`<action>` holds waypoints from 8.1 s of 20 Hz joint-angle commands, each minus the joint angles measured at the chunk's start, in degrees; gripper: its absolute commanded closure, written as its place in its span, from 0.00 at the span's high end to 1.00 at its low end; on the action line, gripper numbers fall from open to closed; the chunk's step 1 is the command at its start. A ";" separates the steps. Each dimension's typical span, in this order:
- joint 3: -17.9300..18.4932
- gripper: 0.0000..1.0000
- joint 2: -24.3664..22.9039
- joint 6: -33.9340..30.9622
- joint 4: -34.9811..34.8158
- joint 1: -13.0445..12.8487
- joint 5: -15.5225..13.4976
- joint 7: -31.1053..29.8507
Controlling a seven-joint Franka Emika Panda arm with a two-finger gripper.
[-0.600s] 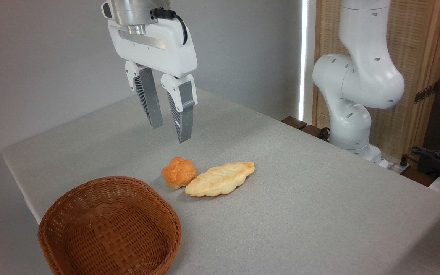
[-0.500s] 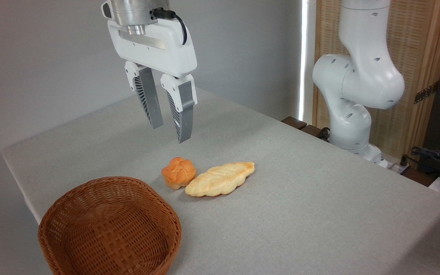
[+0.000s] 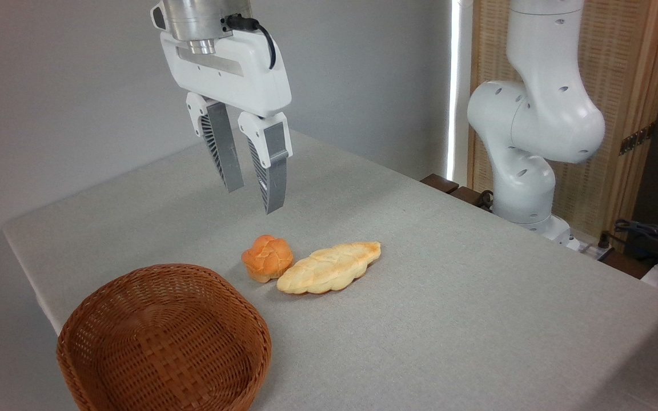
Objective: Put bread into the basket
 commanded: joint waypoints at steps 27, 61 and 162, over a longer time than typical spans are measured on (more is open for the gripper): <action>-8.23 1.00 -0.54 27.58 -25.02 -7.35 0.40 0.72; -9.82 0.31 0.08 25.91 -29.60 -7.52 7.26 0.81; 1.61 1.00 0.61 -0.81 3.28 1.44 -4.78 1.69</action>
